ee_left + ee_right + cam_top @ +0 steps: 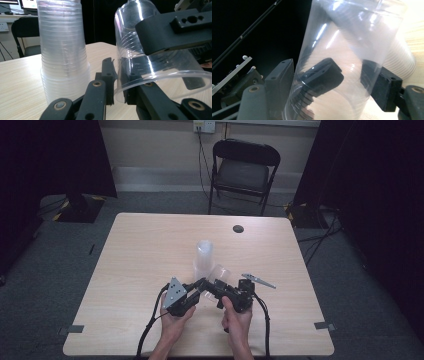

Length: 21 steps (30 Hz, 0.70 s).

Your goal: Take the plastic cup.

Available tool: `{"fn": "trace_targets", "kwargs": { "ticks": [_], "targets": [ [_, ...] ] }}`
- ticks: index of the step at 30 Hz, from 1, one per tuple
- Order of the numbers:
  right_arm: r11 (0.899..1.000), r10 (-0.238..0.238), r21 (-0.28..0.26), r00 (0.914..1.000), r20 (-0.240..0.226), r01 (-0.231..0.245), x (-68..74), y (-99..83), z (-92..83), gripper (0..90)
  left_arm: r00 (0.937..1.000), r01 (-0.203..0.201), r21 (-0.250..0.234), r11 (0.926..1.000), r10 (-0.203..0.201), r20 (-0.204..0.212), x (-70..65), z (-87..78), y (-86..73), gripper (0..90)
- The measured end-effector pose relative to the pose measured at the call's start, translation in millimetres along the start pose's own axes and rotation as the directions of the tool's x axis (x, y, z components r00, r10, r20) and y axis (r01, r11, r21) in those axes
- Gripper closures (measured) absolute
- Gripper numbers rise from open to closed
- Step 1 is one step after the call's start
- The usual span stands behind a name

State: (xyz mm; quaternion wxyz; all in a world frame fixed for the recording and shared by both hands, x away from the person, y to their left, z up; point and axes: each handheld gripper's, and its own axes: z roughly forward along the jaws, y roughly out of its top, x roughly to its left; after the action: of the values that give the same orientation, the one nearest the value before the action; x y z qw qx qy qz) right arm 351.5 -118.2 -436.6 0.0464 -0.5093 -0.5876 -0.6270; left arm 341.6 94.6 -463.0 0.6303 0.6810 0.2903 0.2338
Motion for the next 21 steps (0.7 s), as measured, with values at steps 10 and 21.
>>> {"fn": "trace_targets", "kwargs": {
  "ticks": [10,21],
  "targets": [
    [0.999,-0.031,-0.014,0.9994,-0.012,0.031,1.2,-4.9,-0.7,23.5,0.9997,0.004,0.015,0.9999,-0.003,-0.022,-1.8,-4.6,-1.4,83.8],
    [0.998,-0.052,-0.039,0.9984,-0.019,0.052,-2.5,-5.9,-9.9,21.1,0.997,0.072,-0.003,0.9974,-0.072,-0.028,10.2,-16.3,-9.4,84.6]
  ]
}}
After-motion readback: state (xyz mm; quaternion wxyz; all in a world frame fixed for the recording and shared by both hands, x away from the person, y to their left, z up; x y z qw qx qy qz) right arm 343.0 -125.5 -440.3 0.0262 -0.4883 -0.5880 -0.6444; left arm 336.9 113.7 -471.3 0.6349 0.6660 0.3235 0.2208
